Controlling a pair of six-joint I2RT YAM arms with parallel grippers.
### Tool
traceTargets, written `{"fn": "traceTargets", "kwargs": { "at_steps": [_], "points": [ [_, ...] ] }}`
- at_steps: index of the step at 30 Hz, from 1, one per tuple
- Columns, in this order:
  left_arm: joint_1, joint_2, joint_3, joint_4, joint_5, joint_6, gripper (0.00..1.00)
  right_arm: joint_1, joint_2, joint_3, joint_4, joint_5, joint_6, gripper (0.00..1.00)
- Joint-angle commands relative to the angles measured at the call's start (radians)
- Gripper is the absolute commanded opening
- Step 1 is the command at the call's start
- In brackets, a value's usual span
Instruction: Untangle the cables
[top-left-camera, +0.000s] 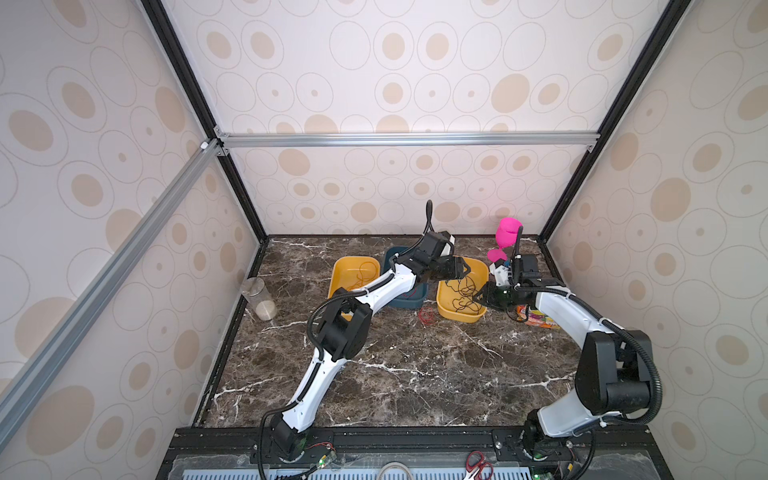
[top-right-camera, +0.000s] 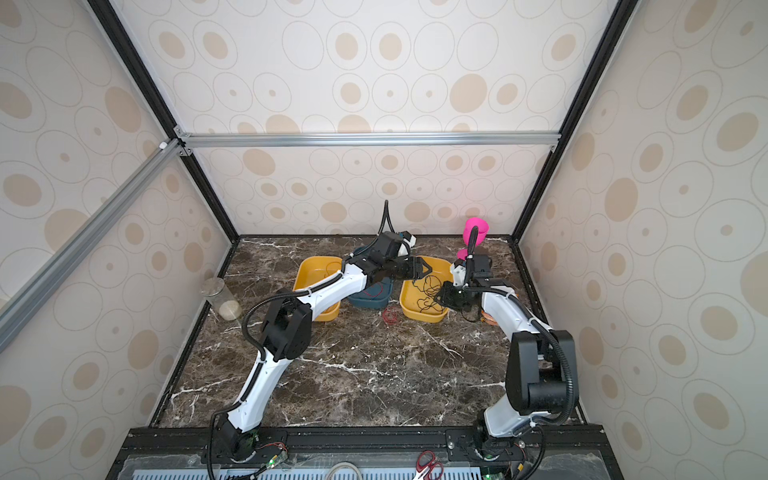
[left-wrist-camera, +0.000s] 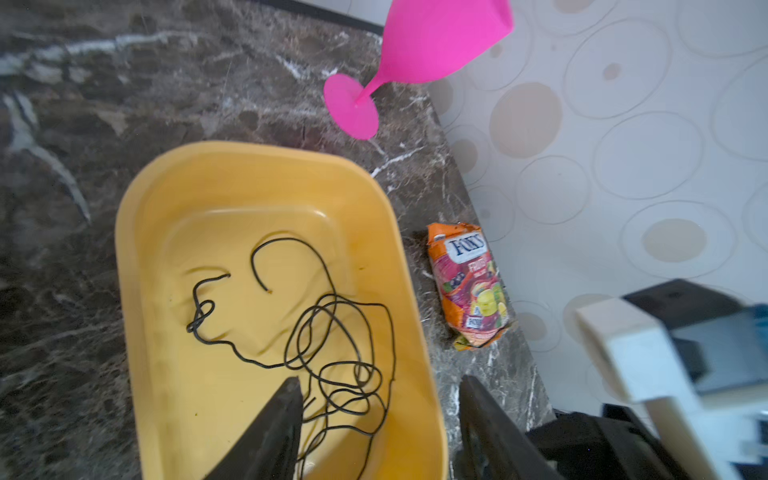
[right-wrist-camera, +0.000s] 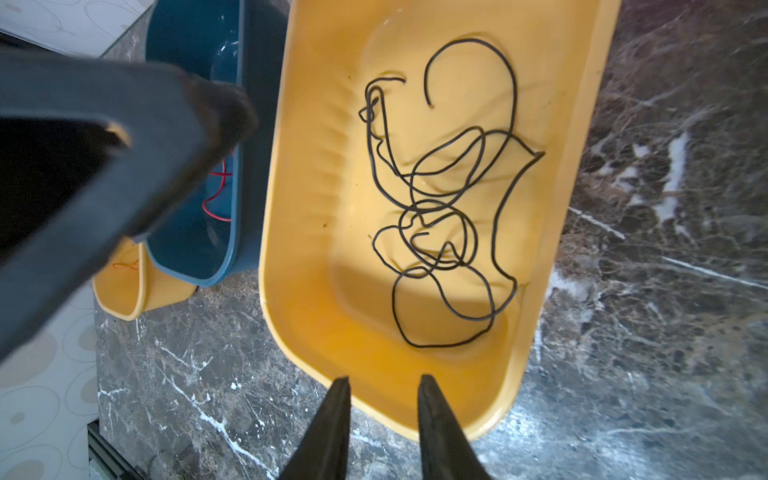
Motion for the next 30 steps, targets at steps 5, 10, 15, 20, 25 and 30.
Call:
{"fn": "traceTargets", "kwargs": {
  "at_steps": [5,10,15,20,25,30],
  "points": [
    [0.01,-0.247,-0.25,0.041,-0.037,0.081,0.6,0.057,-0.073,-0.041,-0.01,-0.002,0.033,0.33],
    [0.027,-0.428,-0.564,0.135,-0.067,0.062,0.6,0.18,-0.102,-0.07,0.041,0.068,0.092,0.41],
    [0.063,-0.582,-0.838,0.224,-0.077,0.023,0.6,0.34,-0.082,-0.075,0.096,0.213,0.177,0.42],
    [0.11,-0.718,-1.045,0.294,-0.076,-0.004,0.6,0.474,-0.005,-0.06,0.152,0.383,0.264,0.42],
    [0.156,-0.811,-1.188,0.33,-0.067,-0.009,0.6,0.545,0.12,0.002,0.17,0.484,0.31,0.41],
    [0.194,-0.863,-1.279,0.367,-0.038,-0.013,0.6,0.553,0.224,0.092,0.12,0.576,0.319,0.4]
  ]
}}
